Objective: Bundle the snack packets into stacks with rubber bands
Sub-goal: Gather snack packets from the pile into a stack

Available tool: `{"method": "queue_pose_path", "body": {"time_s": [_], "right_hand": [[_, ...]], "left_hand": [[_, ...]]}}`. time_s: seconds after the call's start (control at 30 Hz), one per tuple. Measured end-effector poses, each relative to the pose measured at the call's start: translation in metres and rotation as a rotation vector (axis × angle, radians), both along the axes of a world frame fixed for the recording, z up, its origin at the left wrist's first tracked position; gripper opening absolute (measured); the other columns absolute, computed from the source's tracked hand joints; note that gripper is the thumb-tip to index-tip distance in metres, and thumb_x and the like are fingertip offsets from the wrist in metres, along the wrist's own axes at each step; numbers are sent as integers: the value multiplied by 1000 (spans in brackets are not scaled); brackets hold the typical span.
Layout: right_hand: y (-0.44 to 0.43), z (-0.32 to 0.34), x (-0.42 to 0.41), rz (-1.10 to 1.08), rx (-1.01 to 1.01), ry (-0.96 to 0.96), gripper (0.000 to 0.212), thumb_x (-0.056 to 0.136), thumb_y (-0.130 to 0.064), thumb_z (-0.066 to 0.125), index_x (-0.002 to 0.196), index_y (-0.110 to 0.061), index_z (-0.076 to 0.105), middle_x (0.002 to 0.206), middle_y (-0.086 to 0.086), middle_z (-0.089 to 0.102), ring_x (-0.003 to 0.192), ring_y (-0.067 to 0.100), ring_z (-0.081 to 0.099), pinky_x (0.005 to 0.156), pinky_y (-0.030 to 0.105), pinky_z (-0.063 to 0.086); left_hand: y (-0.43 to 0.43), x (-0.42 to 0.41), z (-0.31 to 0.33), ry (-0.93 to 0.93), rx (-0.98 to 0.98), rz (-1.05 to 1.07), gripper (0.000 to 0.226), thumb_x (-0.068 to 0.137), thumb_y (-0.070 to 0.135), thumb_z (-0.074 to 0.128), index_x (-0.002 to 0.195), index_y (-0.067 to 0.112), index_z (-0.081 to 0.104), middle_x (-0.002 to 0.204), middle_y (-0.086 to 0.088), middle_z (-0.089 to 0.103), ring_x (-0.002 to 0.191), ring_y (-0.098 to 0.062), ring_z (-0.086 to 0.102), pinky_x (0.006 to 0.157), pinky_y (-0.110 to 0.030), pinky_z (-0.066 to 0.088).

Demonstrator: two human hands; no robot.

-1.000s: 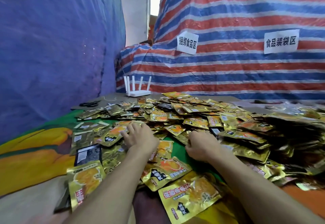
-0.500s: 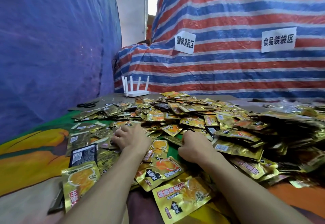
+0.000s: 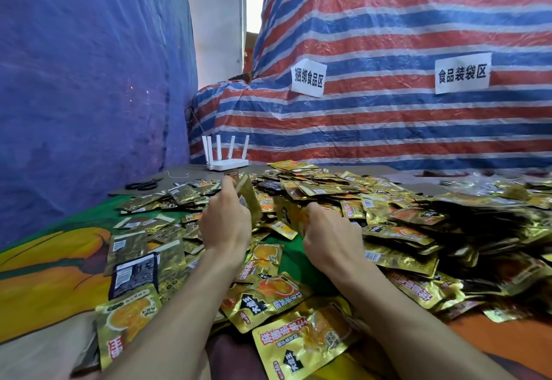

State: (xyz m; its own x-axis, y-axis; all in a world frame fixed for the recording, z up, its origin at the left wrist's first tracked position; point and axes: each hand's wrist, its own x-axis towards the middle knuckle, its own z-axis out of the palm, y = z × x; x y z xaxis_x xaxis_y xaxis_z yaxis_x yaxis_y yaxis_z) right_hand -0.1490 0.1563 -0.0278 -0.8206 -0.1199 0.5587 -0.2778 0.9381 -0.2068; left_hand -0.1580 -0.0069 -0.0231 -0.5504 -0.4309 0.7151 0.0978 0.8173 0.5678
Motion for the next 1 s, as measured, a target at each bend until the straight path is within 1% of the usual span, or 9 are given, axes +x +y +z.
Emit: {"method": "queue_pose_path", "body": {"time_s": [0.07,0.17,0.3,0.47,0.63,0.77,0.83,0.93,1.0], "right_hand": [[4,4,0,24,-101,73,7,101,-23,48,98,-17,50,83,3,64,71,29,59,54,34,38],[11,5,-1,111,-357,109,17,104,-30,48,103,-17,59,81,-1,66,71,23,63,61,37,52],[17,2,-6,177,-671,83,20,106,-26,46,94,-16,59,81,-3,63,72,17,62,68,46,56],[19,-3,-12,138,-827,18,33,106,-29,46,86,-9,61,82,4,63,79,25,61,76,49,53],[21,-6,-12,112,-828,16,50,106,-40,44,65,-13,55,62,-1,53,58,17,48,58,34,38],[21,-5,-10,128,-937,-9,59,105,-44,44,54,-15,47,50,-4,42,47,16,38,53,33,33],[19,-5,-11,122,-1027,-8,60,105,-44,43,52,-17,42,47,-5,37,46,16,35,53,32,31],[17,-8,-12,40,-1067,46,57,106,-43,40,57,-16,44,52,-3,43,49,16,39,54,32,32],[16,-10,-13,-20,-1055,76,54,107,-45,37,64,-14,48,57,-2,48,52,16,44,54,32,33]], "left_hand": [[3,0,0,48,54,-60,26,95,-6,47,114,11,49,67,0,55,55,-22,53,43,-28,32],[7,-1,-3,62,149,-164,44,90,-14,43,124,14,46,69,-4,55,50,-17,48,39,-26,29],[13,0,-3,28,348,-276,42,91,-11,40,120,19,45,90,0,55,66,-20,57,49,-40,48],[13,-4,0,-7,818,-320,25,99,1,40,117,17,46,90,2,53,67,-13,52,51,-27,36],[10,-11,-4,-52,849,-176,24,107,20,37,121,11,55,85,2,52,65,-10,45,51,-27,29],[12,-11,-3,-43,943,-186,34,107,29,39,103,3,60,76,-5,53,60,-16,45,52,-29,31],[15,-5,0,-70,1131,-286,37,106,31,44,100,-1,61,77,-12,60,65,-23,58,58,-31,47],[17,7,7,-96,1508,-691,28,105,22,50,93,-2,61,69,-17,64,56,-24,66,53,-38,61],[20,10,11,-115,1520,-827,22,105,17,50,96,0,61,78,-16,63,68,-24,66,57,-44,62]]}}
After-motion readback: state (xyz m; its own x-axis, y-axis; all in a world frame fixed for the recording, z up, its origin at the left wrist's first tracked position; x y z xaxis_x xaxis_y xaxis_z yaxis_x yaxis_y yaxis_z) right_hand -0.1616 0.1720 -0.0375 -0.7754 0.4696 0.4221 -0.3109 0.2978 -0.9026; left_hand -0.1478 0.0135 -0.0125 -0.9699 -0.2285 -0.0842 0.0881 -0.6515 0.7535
